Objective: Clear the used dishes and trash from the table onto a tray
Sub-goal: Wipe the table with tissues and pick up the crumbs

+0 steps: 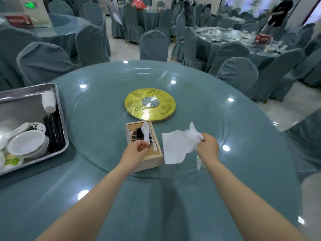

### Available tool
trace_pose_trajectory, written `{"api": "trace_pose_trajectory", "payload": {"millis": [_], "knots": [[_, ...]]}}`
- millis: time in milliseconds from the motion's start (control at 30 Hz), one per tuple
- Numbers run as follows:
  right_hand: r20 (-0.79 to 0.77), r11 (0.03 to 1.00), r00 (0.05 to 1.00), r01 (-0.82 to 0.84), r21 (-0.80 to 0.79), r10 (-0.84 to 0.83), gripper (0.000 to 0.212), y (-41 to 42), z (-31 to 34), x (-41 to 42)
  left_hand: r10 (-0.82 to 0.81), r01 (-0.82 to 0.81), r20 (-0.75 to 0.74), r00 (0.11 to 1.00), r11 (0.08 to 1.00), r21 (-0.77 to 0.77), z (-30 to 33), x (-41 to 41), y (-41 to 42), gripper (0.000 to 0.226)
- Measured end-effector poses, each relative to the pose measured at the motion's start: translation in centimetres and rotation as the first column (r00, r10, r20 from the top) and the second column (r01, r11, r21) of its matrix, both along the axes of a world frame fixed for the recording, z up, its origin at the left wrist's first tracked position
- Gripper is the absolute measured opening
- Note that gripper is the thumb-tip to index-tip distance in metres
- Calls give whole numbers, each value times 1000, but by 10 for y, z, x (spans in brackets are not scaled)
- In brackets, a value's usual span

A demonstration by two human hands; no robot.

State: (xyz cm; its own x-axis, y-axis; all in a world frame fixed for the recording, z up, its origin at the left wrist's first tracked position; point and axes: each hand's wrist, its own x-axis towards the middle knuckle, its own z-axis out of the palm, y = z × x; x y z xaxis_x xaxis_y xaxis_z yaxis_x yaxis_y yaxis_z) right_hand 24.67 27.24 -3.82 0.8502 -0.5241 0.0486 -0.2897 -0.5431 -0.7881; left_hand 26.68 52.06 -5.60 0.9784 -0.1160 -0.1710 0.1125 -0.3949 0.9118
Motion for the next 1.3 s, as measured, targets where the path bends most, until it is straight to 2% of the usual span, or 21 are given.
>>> {"api": "trace_pose_trajectory", "payload": {"millis": [67,167,300,400,567,633,700,767,867,900,1000,1067,1167,1300], "knots": [[-37,1000,999,-25,-15,24,24,-18,-6,3,0,0,1,1000,1000,5,-3,-1,-12,21],[-24,998,999,-20,61,21,35,-44,-17,7,-21,22,-18,1000,999,24,-8,-5,-38,24],[-125,985,990,-50,163,71,16,-83,-40,15,-55,56,-25,998,998,33,-23,-9,-78,26],[-170,947,960,-169,275,221,16,-107,-52,19,-75,77,-25,997,990,114,-35,-7,-106,27],[-141,830,877,-368,420,460,26,-132,-54,21,-166,182,-92,982,961,208,-45,7,-148,84],[-124,765,835,-417,490,535,29,-141,-53,23,-192,216,-118,974,947,238,-46,16,-161,92],[-125,714,798,-442,542,589,29,-148,-52,29,-190,225,-178,966,953,205,-47,27,-171,79],[-141,700,784,-438,564,605,27,-156,-56,39,-183,231,-225,957,951,207,-49,36,-177,44],[-213,758,794,-408,509,569,17,-160,-70,57,-125,187,-228,966,944,273,-54,44,-178,4],[-236,792,812,-384,474,534,21,-160,-76,63,-106,166,-201,974,935,314,-56,46,-178,6],[-318,887,859,-277,369,400,50,-159,-96,75,-24,83,-141,990,899,431,-66,48,-174,16],[-346,930,888,-197,309,303,50,-159,-105,78,11,46,-124,992,894,445,-73,48,-171,24],[-309,970,933,-122,211,185,42,-158,-112,81,11,41,-116,993,897,441,-76,46,-169,26],[-213,971,959,-145,191,185,45,-150,-111,82,23,23,-107,994,914,406,-71,44,-170,25]]}}
